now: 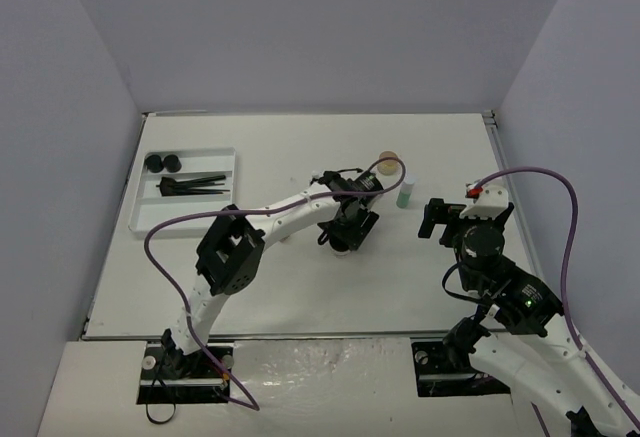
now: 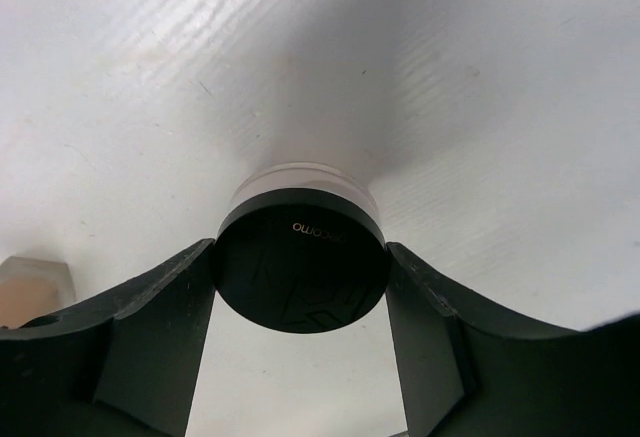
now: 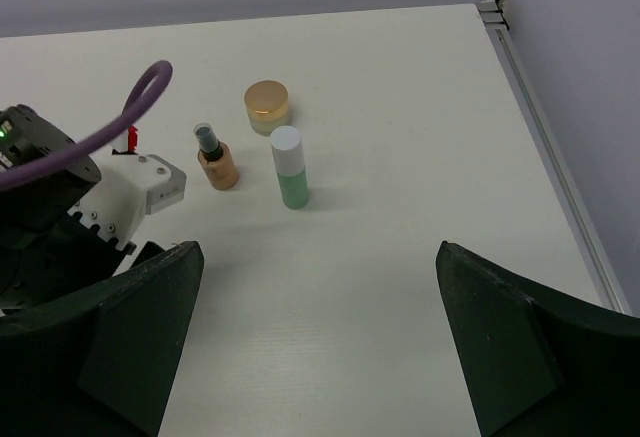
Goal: Organize the makeup
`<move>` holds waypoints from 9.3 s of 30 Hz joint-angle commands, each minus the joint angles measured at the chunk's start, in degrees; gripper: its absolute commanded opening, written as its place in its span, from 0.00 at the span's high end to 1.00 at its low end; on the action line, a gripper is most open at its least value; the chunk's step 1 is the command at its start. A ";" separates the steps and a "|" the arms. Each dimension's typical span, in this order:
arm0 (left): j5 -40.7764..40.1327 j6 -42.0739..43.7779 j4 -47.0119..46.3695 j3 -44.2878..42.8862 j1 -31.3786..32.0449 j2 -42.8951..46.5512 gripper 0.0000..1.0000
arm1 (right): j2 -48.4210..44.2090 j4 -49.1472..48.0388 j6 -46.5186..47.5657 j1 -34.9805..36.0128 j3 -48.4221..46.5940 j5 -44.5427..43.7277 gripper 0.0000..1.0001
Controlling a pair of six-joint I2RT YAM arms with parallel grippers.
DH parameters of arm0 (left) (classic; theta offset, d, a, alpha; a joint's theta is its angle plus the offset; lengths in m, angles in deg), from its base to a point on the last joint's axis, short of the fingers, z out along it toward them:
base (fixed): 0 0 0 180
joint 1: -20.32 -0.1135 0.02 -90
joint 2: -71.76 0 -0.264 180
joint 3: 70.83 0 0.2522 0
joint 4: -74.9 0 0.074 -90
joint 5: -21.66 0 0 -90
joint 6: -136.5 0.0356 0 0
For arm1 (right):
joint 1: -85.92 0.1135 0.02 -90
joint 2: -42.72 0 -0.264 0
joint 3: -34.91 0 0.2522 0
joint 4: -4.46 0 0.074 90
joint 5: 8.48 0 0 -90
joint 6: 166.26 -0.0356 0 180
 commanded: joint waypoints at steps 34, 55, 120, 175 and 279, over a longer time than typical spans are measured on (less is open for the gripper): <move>5.70 7.39 -2.46 -30.02 -55.36 -10.17 0.88 | 8.02 -3.84 5.35 -0.17 -4.82 9.04 0.00; -1.33 8.44 -1.22 -27.78 -59.08 -15.46 0.83 | 9.43 -3.89 4.68 -0.17 -5.51 8.65 0.00; 7.90 3.74 0.71 20.47 -47.66 56.15 0.03 | 86.71 -0.76 6.45 -25.30 -60.30 34.11 0.09; 10.06 3.58 1.62 21.65 -46.35 54.61 0.03 | 72.15 -3.98 23.45 -16.02 -57.04 33.94 1.00; -1.95 -0.43 -4.29 2.27 1.29 3.97 0.36 | 1.36 -6.51 4.54 1.90 -6.96 2.15 0.00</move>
